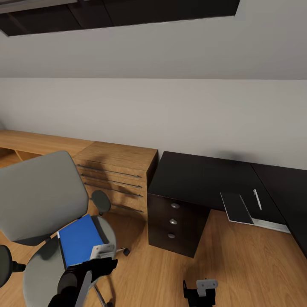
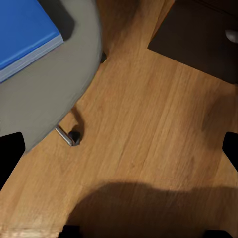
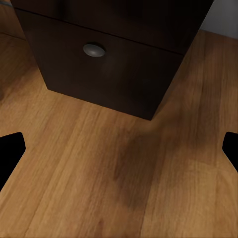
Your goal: In the bedroom, organize the workspace by keeping the computer under the desk, ensuring the monitor is on the desk, placing the keyboard on the desk next to the monitor, placing the mouse on the desk next to the keyboard, moving the folder from the swivel chair onto the desk next to the mouse, stacking the notebook on top of the folder with the pen on top of the notebook, and positioning the swivel chair next to the desk.
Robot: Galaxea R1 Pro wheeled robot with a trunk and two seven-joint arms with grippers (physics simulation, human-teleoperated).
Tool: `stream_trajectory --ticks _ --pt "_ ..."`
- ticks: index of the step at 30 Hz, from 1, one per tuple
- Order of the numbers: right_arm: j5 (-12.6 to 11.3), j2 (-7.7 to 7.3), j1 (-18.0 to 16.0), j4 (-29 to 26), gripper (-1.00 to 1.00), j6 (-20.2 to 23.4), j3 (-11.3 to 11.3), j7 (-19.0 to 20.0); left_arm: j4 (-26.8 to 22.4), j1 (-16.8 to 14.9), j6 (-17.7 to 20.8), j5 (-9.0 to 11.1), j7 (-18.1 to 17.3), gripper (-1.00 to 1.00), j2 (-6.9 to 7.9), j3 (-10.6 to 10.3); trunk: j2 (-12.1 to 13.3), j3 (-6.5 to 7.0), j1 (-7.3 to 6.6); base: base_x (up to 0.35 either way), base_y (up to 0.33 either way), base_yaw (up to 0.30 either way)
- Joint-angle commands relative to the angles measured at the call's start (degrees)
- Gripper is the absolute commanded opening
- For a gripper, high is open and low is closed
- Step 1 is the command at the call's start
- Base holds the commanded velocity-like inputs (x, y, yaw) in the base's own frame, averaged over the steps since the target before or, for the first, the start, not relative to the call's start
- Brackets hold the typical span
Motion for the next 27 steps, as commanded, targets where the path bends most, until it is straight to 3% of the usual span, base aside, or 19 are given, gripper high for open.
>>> stream_trajectory --ticks 1,3,6,11,15,27 --pt "-0.2 0.02 -0.05 0.1 1.0 -0.14 0.5 -0.3 -0.16 -1.19 2.19 0.19 0.25 1.0 -0.03 0.06 -0.04 -0.06 0.0 0.0 0.0 0.022" --pt "-0.16 -0.08 -0.01 0.11 1.0 -0.14 0.5 -0.28 -0.33 -4.14 5.4 0.15 0.23 1.0 0.1 0.09 -0.04 -0.06 0.0 0.0 0.0 0.014" --pt "-0.12 -0.38 0.01 0.12 1.0 -0.16 0.55 -0.19 -0.39 -6.56 7.11 0.1 0.18 1.0 0.41 0.12 -0.04 -0.06 0.0 0.0 0.0 0.007" --pt "0.67 1.24 0.55 0.02 1.0 -0.85 1.5 -0.55 -2.0 -4.91 7.57 0.03 0.25 1.0 -1.22 -0.42 -0.04 -0.06 0.0 0.0 0.0 0.0" --pt "0.43 1.2 0.79 0.16 1.0 -1.39 1.54 -0.81 -3.28 -3.63 7.63 0.08 0.27 1.0 -2.5 -0.59 -0.04 -0.06 0.0 0.0 0.0 0.0" --pt "0.26 1.05 1.16 -0.02 1.0 -1.7 1.64 -0.9 -3.29 -0.45 7.62 0.08 0.32 1.0 -2.31 -0.61 -0.04 -0.06 0.0 0.0 0.0 0.002"
